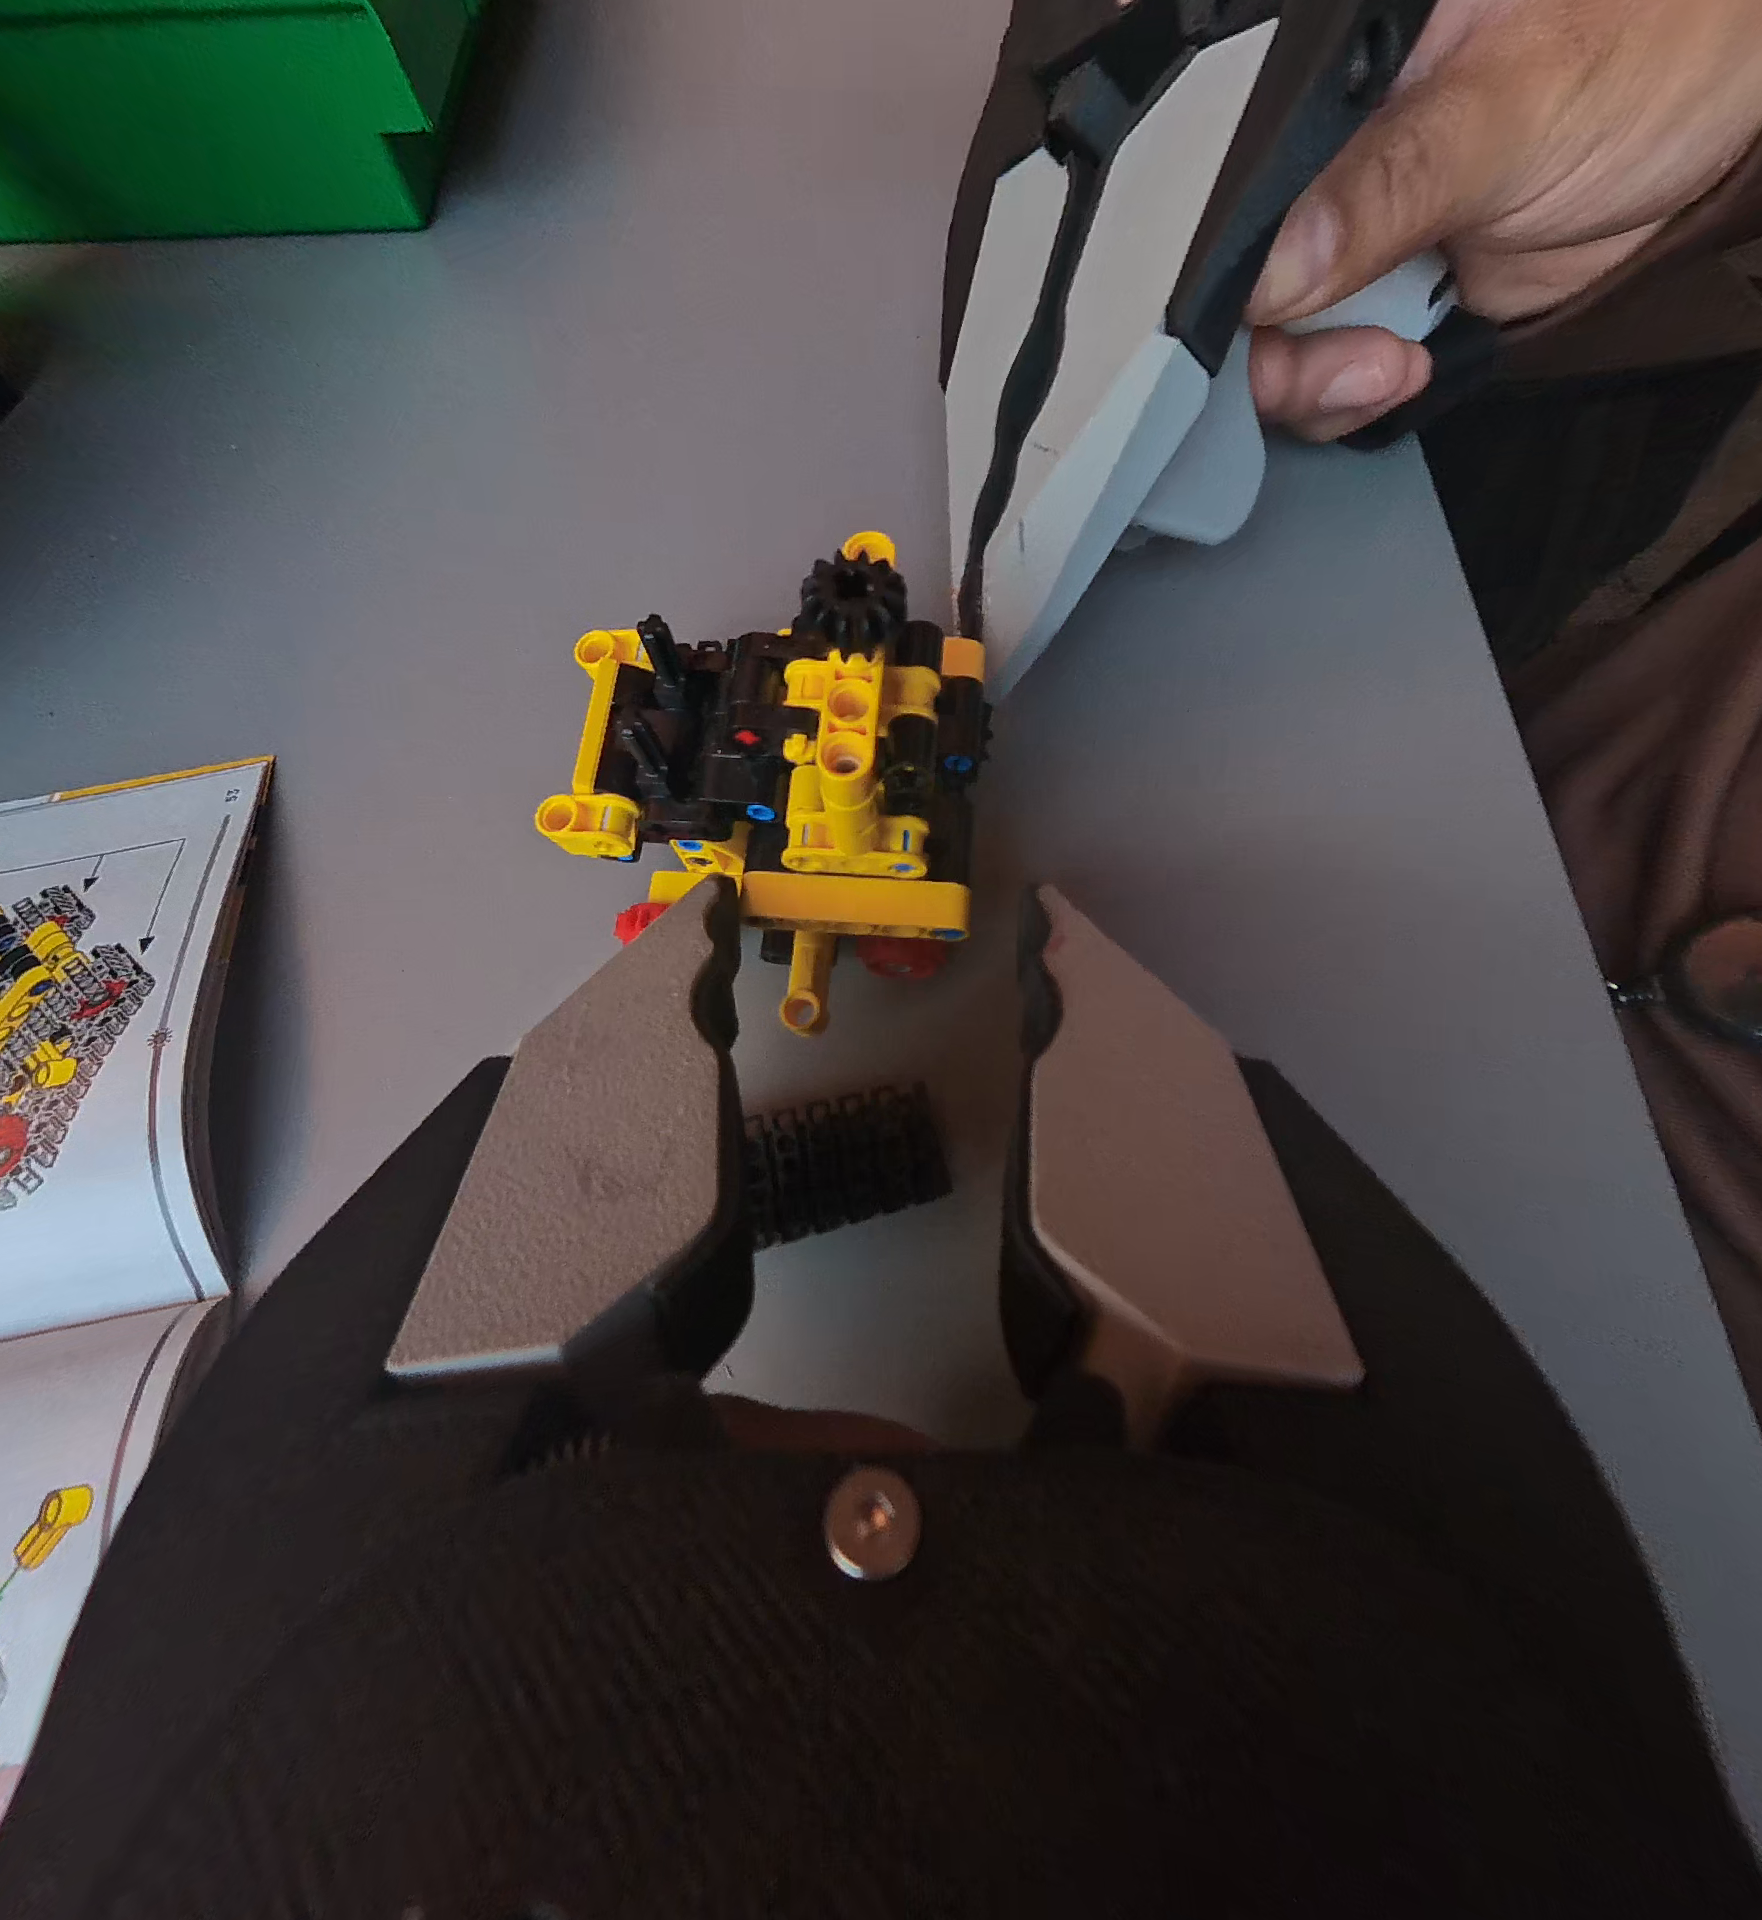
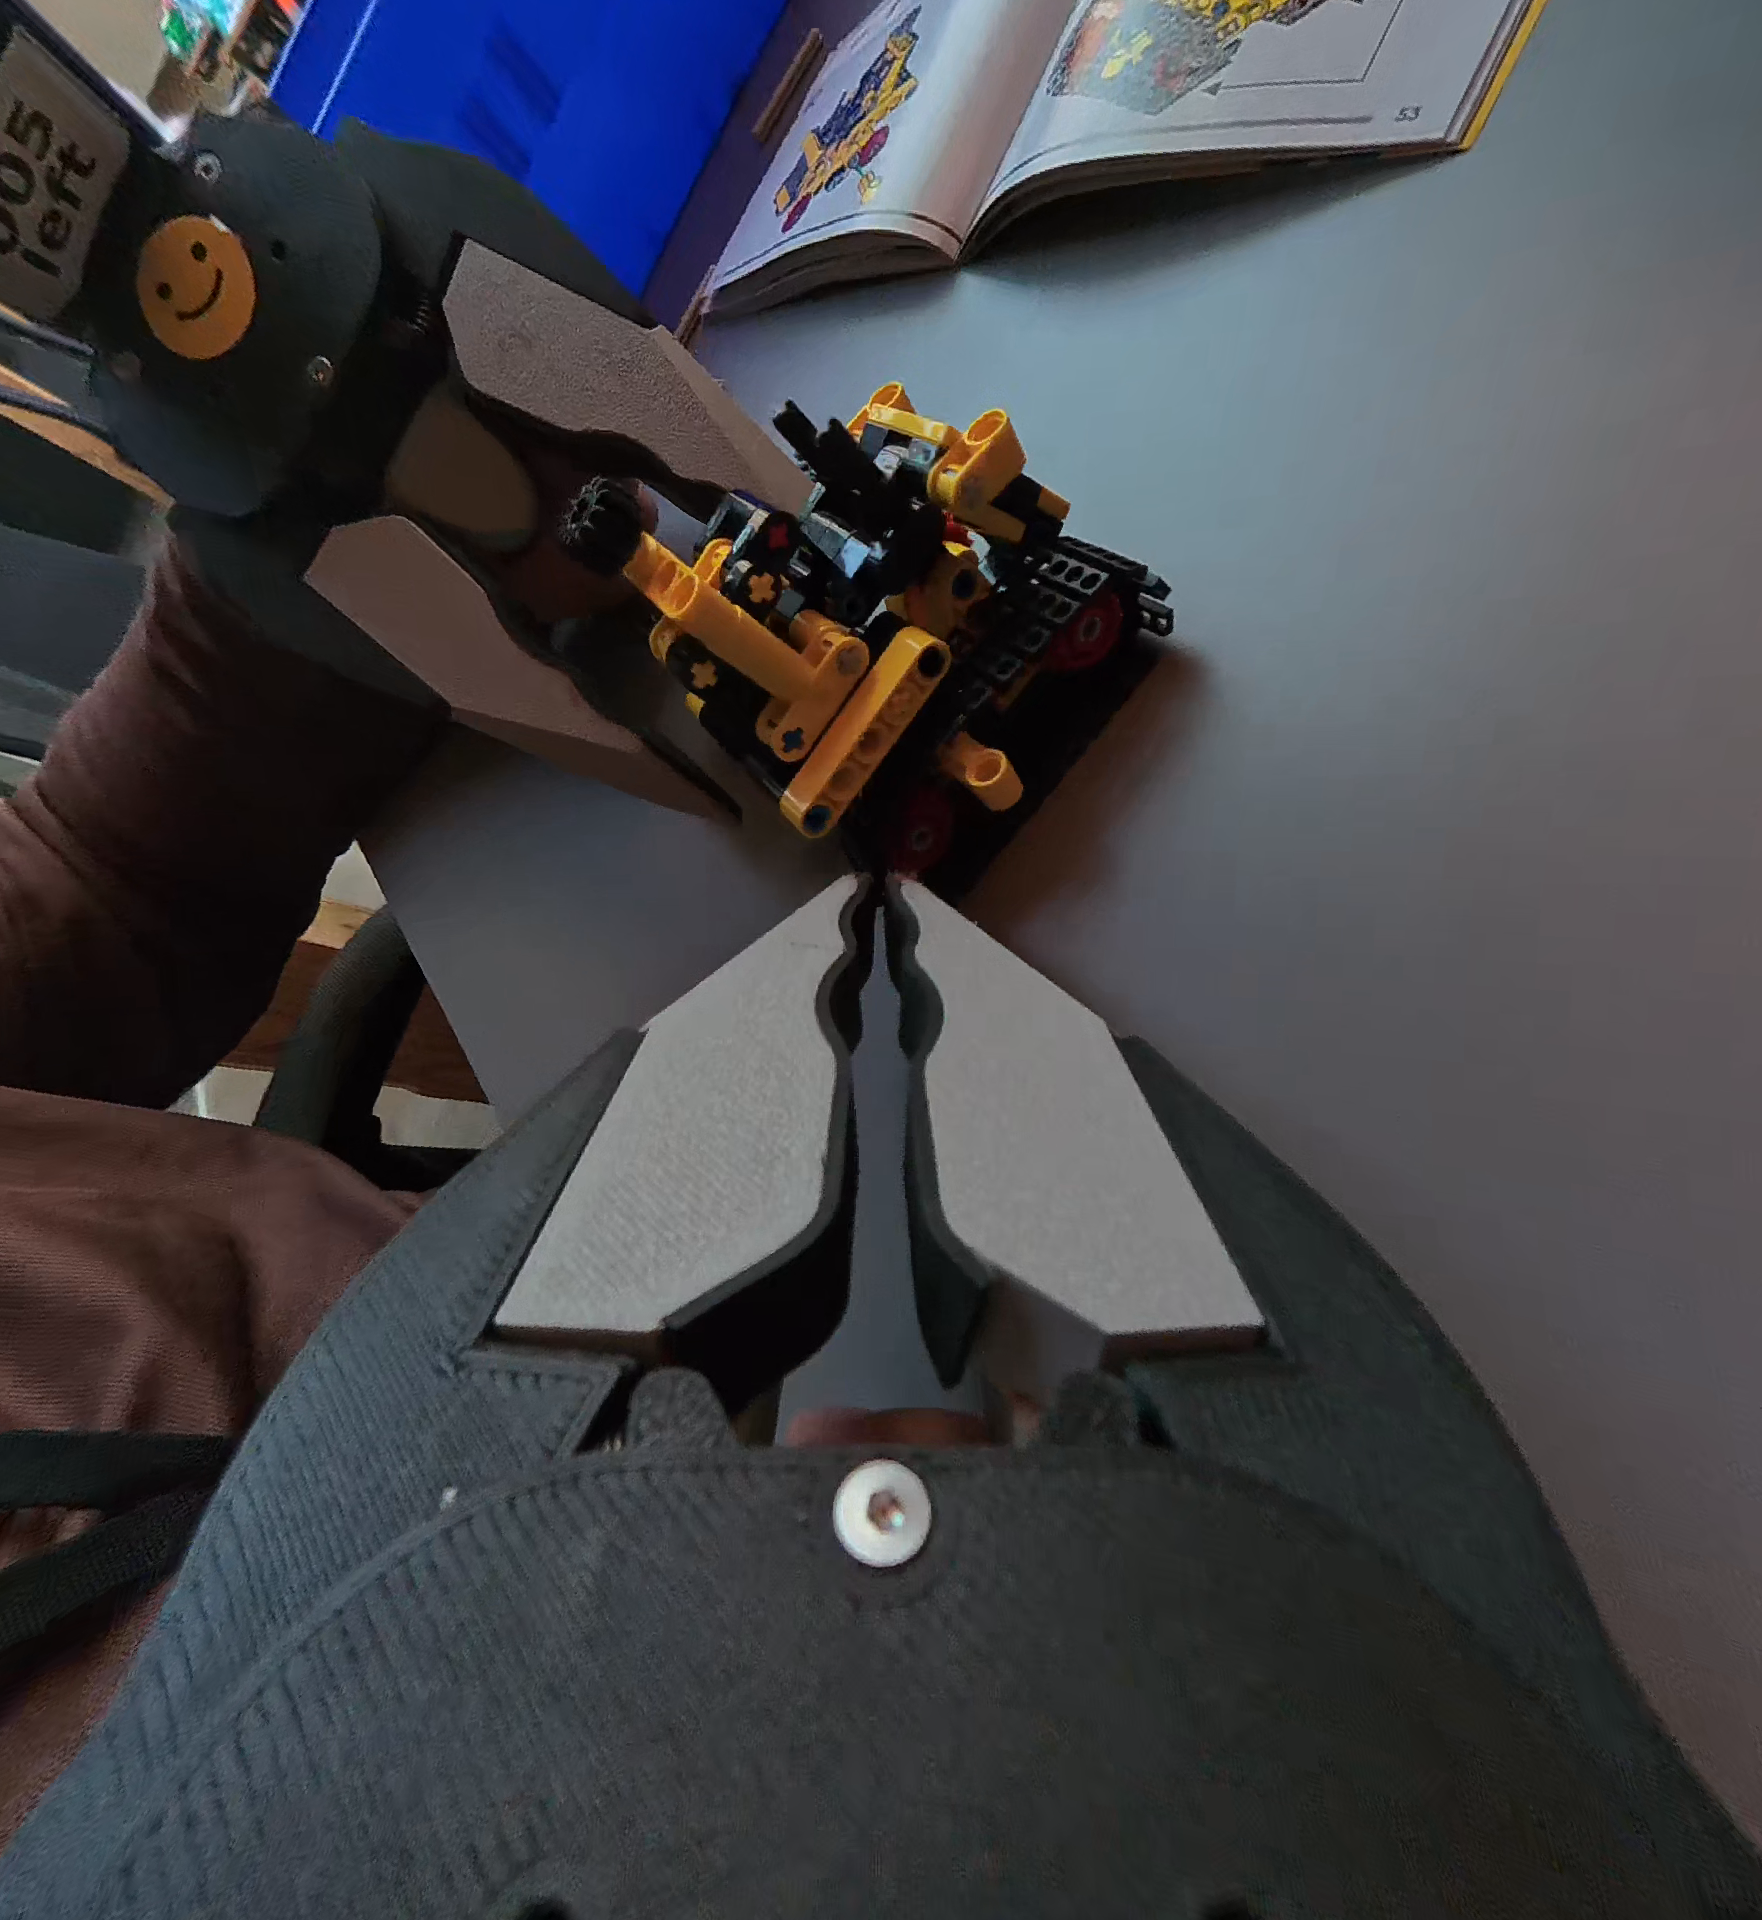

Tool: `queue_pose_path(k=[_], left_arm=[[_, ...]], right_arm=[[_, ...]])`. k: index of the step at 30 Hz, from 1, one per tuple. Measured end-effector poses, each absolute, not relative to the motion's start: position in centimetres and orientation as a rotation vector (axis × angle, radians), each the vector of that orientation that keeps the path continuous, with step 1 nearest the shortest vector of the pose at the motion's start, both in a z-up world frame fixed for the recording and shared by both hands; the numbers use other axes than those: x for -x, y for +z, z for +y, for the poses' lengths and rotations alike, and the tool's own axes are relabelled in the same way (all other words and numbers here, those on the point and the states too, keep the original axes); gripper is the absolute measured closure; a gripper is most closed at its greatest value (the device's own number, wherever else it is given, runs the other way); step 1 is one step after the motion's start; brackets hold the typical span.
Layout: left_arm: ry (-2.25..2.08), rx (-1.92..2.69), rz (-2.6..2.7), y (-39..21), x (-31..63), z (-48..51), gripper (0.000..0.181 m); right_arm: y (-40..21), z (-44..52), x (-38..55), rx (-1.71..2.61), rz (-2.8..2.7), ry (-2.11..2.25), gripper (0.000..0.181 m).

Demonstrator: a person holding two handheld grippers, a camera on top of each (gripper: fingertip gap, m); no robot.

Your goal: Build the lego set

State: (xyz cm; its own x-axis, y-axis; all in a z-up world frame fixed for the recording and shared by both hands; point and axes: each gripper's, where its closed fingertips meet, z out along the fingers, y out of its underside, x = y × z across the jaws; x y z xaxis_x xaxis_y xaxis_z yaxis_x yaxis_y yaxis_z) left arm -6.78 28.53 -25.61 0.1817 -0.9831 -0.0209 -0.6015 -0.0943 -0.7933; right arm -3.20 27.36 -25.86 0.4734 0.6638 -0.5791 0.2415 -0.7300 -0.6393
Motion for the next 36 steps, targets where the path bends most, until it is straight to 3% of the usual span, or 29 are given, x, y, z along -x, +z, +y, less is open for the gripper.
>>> queue_pose_path(k=[12, 21, 28, 36], left_arm=[[-0.695, 1.785, 1.482, -24.8, 6.4, 30.2, 0.093], [-0.686, 1.777, 1.566, -25.8, 6.3, 31.3, 0.098], [-0.708, 1.757, 1.600, -26.1, 6.0, 31.5, 0.121], [-0.702, 1.755, 1.594, -26.1, 5.8, 32.0, 0.126]], right_arm=[[-25.5, 28.4, 3.1, 2.208, -0.804, 1.183, 0.181], [-25.6, 29.0, 3.1, 2.178, -0.895, 1.132, 0.181], [-25.8, 29.5, 2.9, 2.183, -0.922, 1.131, 0.181], [-25.9, 29.6, 2.9, 2.190, -0.959, 1.142, 0.181]])
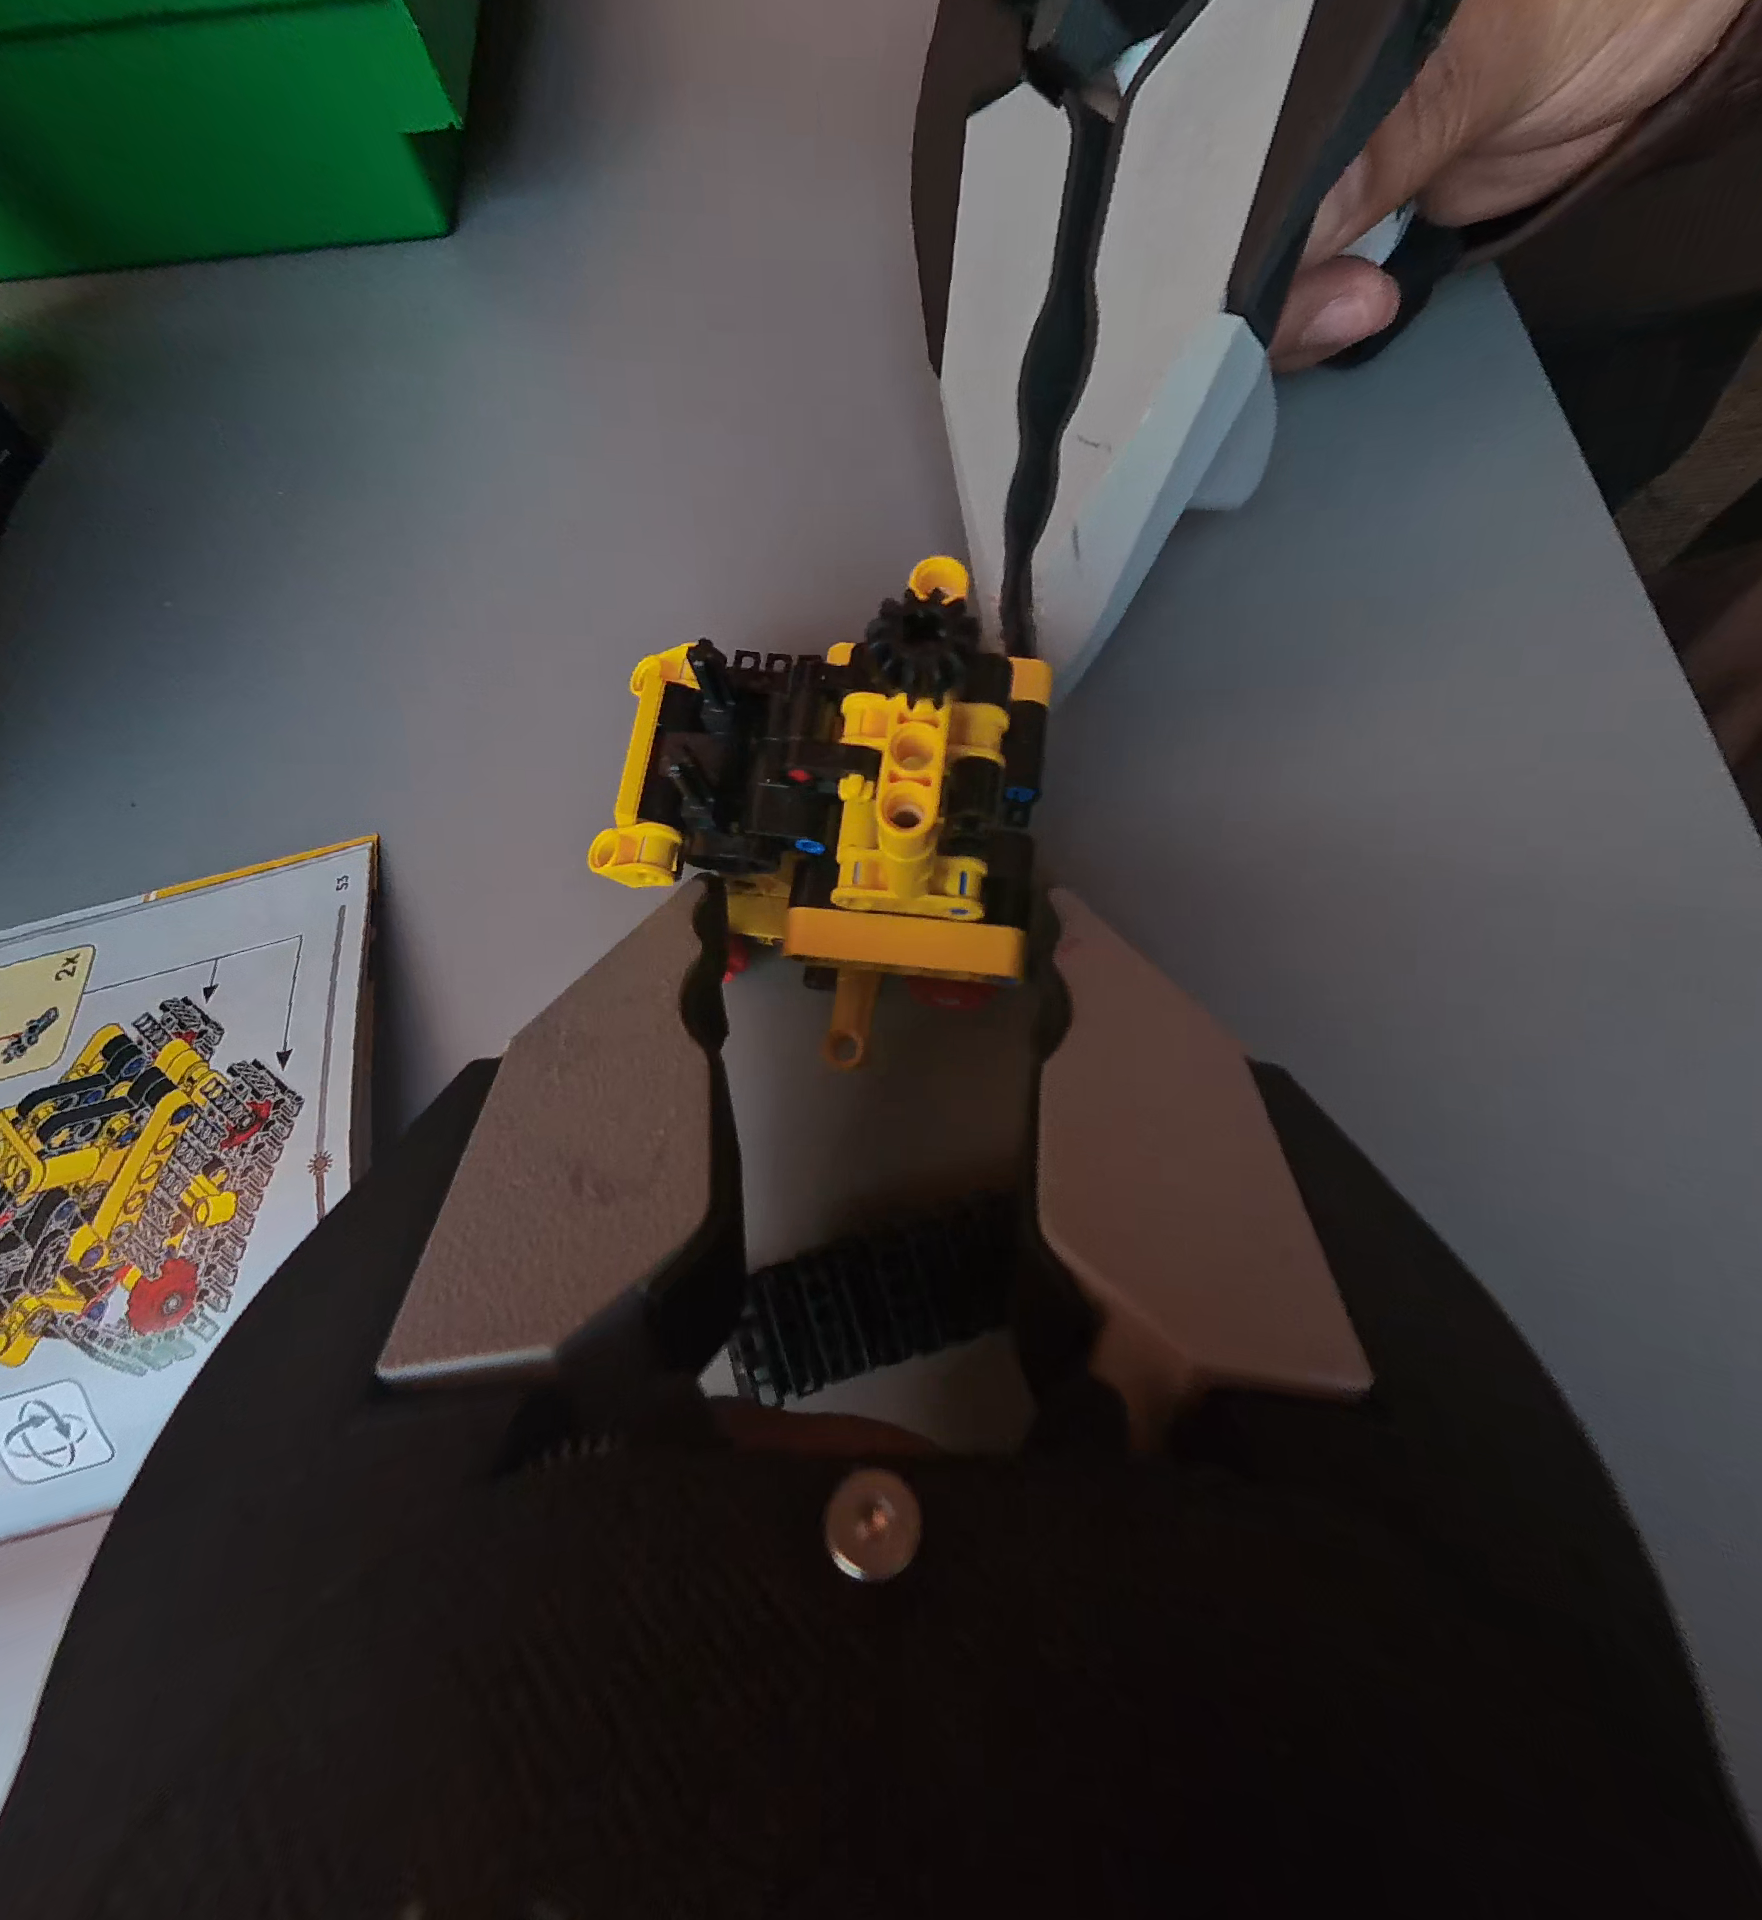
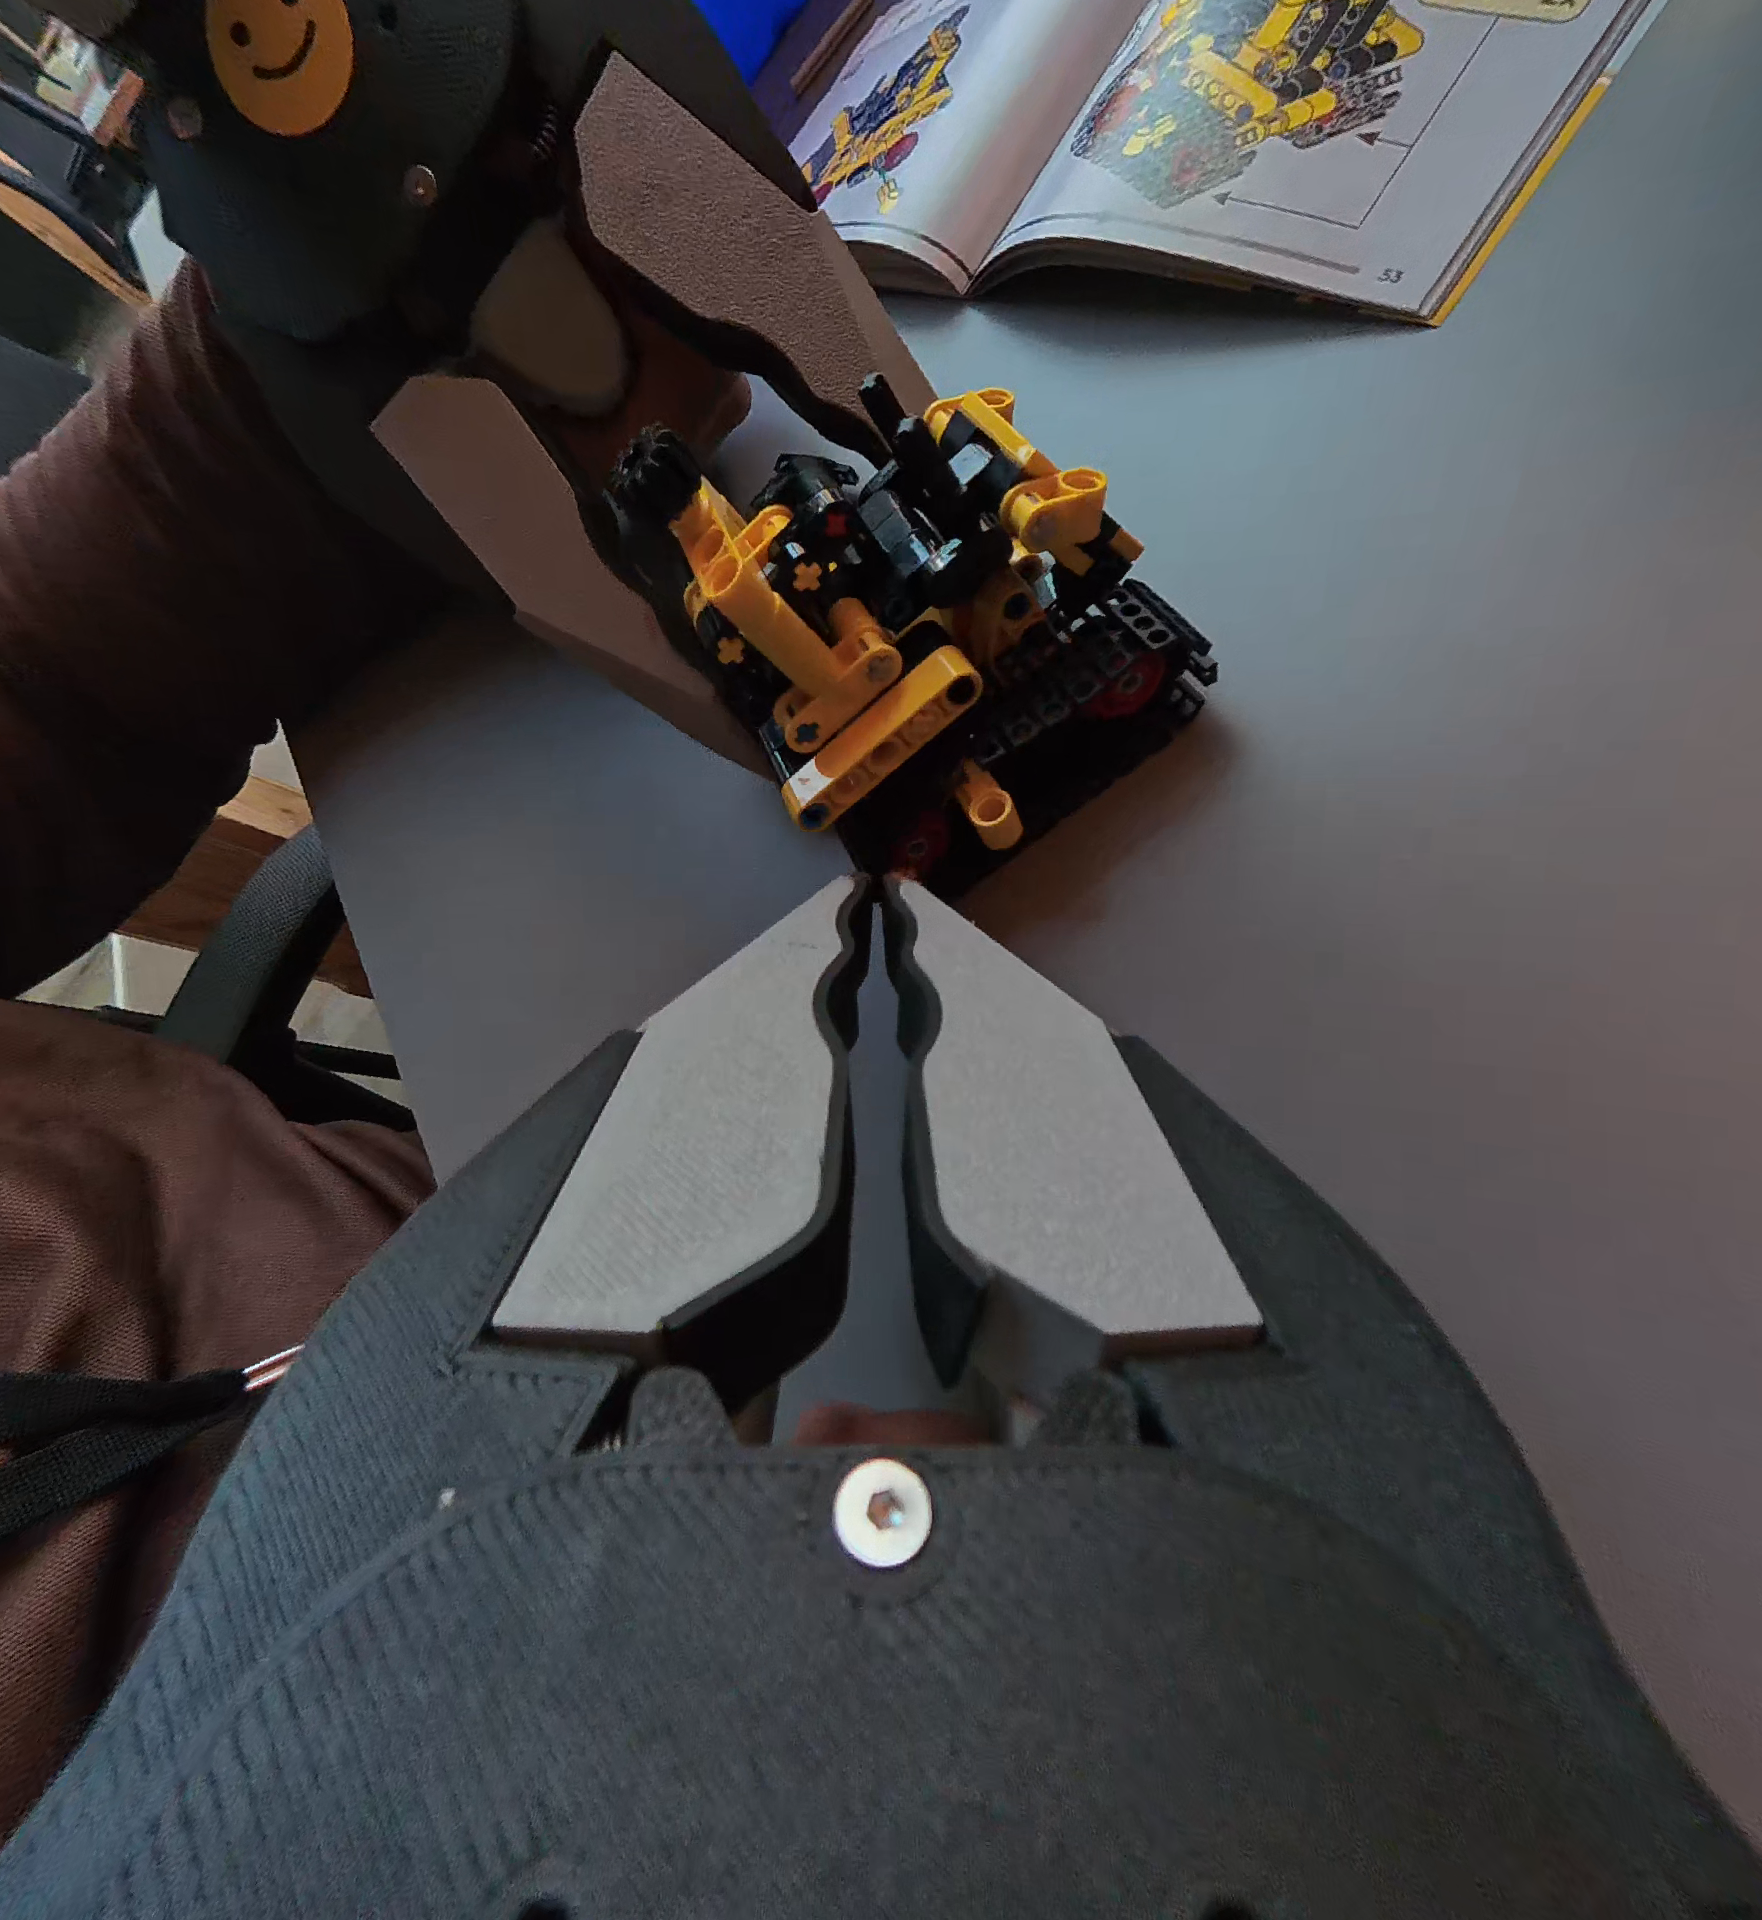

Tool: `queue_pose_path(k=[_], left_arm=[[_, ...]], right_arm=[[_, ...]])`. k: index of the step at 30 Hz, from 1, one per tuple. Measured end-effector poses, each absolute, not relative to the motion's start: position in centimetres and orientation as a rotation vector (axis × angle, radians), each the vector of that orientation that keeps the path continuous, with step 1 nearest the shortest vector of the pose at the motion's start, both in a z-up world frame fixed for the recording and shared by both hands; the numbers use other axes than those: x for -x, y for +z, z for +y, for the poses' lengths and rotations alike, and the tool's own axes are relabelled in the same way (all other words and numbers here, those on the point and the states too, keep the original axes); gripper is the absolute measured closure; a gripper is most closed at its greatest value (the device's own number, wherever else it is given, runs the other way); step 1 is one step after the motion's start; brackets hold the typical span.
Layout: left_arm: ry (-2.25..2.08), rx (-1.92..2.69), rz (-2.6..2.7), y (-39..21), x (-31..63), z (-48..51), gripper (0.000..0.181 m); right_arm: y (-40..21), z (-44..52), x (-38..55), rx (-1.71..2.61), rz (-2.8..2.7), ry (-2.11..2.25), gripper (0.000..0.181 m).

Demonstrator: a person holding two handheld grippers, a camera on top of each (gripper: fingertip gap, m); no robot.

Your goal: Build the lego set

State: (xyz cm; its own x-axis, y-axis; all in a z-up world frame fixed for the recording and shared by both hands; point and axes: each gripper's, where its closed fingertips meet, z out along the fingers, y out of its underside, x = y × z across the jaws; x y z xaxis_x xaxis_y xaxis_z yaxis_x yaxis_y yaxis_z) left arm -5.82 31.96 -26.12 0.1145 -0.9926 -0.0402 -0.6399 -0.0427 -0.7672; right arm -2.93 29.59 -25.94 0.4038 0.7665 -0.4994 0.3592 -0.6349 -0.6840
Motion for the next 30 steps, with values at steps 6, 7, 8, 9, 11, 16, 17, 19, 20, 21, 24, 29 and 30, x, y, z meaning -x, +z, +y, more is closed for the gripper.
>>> queue_pose_path(k=[6, 7, 8, 9, 11, 16, 17, 19, 20, 21, 24, 29, 30], left_arm=[[-0.694, 1.750, 1.586, -26.14, 5.84, 31.98, 0.126], [-0.687, 1.750, 1.585, -26.16, 5.86, 32.02, 0.126], [-0.681, 1.749, 1.584, -26.17, 5.89, 32.06, 0.126], [-0.679, 1.749, 1.584, -26.17, 5.92, 32.06, 0.126], [-0.681, 1.747, 1.584, -26.17, 5.94, 32.01, 0.126], [-0.684, 1.745, 1.583, -26.15, 5.99, 31.99, 0.126], [-0.684, 1.746, 1.582, -26.16, 6.01, 32.03, 0.126], [-0.685, 1.746, 1.583, -26.17, 6.02, 32.04, 0.126], [-0.688, 1.746, 1.585, -26.18, 6.02, 32.04, 0.126], [-0.690, 1.747, 1.585, -26.18, 6.01, 32.03, 0.126], [-0.695, 1.750, 1.583, -26.18, 6.02, 32.11, 0.125], [-0.693, 1.751, 1.580, -26.18, 5.99, 32.23, 0.125], [-0.692, 1.750, 1.580, -26.17, 6.00, 32.24, 0.125]], right_arm=[[-26.16, 29.61, 2.84, 2.147, -1.045, 0.983, 0.181], [-26.23, 29.66, 2.81, 2.138, -1.061, 0.946, 0.181], [-26.28, 29.75, 2.75, 2.132, -1.071, 0.912, 0.181], [-26.31, 29.80, 2.73, 2.126, -1.077, 0.891, 0.181], [-26.35, 29.76, 2.74, 2.122, -1.089, 0.875, 0.181], [-26.52, 29.85, 2.69, 2.100, -1.128, 0.789, 0.181], [-26.54, 29.95, 2.65, 2.094, -1.133, 0.771, 0.181], [-26.53, 30.06, 2.62, 2.087, -1.141, 0.760, 0.181], [-26.52, 30.01, 2.64, 2.084, -1.146, 0.764, 0.181], [-26.51, 30.01, 2.63, 2.080, -1.152, 0.764, 0.181], [-26.42, 30.18, 2.60, 2.063, -1.160, 0.746, 0.181], [-26.38, 30.40, 2.50, 2.064, -1.151, 0.747, 0.181], [-26.37, 30.42, 2.51, 2.060, -1.155, 0.741, 0.181]])
